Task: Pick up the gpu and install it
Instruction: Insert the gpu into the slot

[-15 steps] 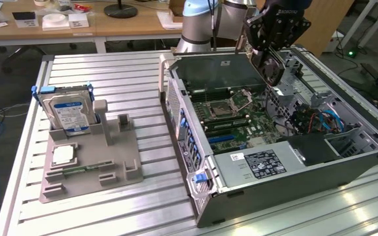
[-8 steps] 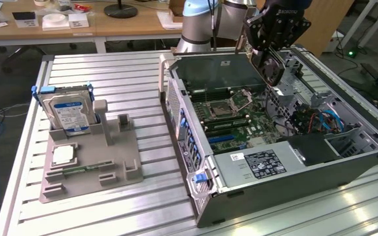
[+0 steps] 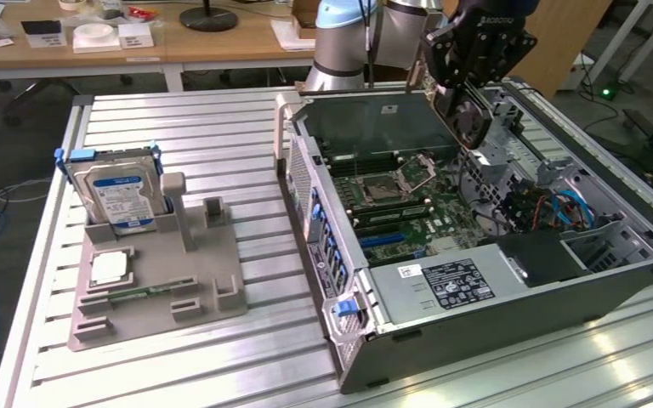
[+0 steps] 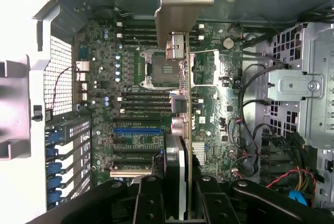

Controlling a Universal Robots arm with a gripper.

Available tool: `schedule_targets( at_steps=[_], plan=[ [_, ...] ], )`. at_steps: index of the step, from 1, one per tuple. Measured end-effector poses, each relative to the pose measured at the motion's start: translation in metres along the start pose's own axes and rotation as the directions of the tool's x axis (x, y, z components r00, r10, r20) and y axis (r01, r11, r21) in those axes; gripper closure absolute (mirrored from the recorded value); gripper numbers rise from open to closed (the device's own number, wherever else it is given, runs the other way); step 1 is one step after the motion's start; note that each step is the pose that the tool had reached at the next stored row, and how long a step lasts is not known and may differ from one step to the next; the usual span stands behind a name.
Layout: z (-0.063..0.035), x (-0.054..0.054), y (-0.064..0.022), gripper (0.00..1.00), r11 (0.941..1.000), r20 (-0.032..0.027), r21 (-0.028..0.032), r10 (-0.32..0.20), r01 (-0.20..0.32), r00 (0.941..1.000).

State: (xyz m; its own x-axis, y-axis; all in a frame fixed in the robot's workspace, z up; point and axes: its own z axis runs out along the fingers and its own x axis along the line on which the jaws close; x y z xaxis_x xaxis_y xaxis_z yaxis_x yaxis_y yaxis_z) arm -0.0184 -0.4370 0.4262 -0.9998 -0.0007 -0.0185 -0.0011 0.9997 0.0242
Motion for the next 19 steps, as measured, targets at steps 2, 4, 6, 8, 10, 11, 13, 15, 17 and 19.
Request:
schedule_targets(
  at_steps=[2,4,6,8,10,11,13,15,17,19],
  plan=[
    [0.0,0.0,0.0,0.72,0.9998,-0.0005,-0.0005,-0.021,0.021,0.9998],
    [0.0,0.0001,0.0,0.72,0.9989,-0.0011,-0.0009,-0.046,0.046,0.9989],
    [0.0,0.0001,0.0,0.72,0.9978,-0.0016,-0.0013,-0.066,0.066,0.9978],
    [0.0,0.0001,0.0,0.72,0.9964,-0.002,-0.0018,-0.085,0.085,0.9964],
    [0.0,0.0001,0.0,0.72,0.9942,-0.0025,-0.0022,-0.108,0.108,0.9942],
    [0.0,0.0001,0.0,0.72,0.9929,-0.0027,-0.0024,-0.119,0.119,0.9929],
    [0.0,0.0001,0.0,0.72,0.9899,-0.0033,-0.0029,-0.142,0.142,0.9899],
    [0.0,0.0001,0.0,0.72,0.9873,-0.0036,-0.0032,-0.159,0.159,0.9873],
    [0.0,0.0001,0.0,0.72,0.9848,-0.004,-0.0036,-0.174,0.174,0.9848],
    [0.0,0.0001,0.0,0.72,0.9822,-0.0042,-0.004,-0.188,0.188,0.9822]
  ],
)
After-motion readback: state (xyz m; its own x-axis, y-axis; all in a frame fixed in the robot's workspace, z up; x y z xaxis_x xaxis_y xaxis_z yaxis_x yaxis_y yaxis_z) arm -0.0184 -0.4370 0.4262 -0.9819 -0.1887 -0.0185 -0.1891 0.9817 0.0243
